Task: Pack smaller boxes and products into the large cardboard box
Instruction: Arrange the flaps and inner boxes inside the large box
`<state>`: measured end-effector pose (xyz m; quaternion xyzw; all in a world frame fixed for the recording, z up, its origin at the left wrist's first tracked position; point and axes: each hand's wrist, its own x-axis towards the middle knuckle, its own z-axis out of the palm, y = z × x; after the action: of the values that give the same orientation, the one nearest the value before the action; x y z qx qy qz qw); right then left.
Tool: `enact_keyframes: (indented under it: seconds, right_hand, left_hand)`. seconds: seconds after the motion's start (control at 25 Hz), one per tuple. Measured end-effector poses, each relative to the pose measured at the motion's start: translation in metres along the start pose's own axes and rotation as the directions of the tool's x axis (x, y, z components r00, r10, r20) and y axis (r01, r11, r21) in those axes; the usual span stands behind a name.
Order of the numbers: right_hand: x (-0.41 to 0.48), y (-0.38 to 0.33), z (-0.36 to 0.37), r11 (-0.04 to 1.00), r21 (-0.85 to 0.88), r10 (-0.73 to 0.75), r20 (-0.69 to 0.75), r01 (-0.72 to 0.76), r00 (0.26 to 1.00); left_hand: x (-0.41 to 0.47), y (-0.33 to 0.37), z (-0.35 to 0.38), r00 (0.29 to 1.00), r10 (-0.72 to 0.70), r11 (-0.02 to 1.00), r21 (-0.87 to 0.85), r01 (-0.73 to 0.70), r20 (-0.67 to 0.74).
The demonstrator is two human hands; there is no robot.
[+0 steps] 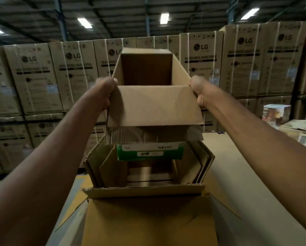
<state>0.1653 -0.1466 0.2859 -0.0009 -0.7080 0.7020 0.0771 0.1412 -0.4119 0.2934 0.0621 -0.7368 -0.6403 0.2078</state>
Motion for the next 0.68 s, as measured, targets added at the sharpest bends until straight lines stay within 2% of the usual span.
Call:
enact_keyframes:
  seconds: [0.08, 0.32, 0.56, 0.68]
  right_hand:
    - [0.003, 0.021, 0.013, 0.996, -0.080, 0.042, -0.007, -0.043, 0.999]
    - [0.011, 0.070, 0.028, 0.974, -0.099, 0.199, -0.043, -0.203, 0.979]
    - [0.006, 0.079, 0.033, 0.971, -0.151, 0.182, -0.022, -0.184, 0.983]
    - [0.012, 0.096, 0.039, 0.944, -0.267, 0.188, -0.047, -0.194, 0.981]
  left_hand:
    - [0.007, -0.031, -0.002, 0.998, -0.057, 0.998, 0.030, 0.056, 0.035]
    - [0.023, -0.084, 0.004, 0.978, -0.172, 0.983, 0.088, 0.162, 0.120]
    - [0.033, -0.094, -0.010, 0.974, -0.189, 0.974, 0.149, 0.170, 0.123]
    - [0.033, -0.116, -0.014, 0.968, -0.217, 0.962, 0.196, 0.189, 0.130]
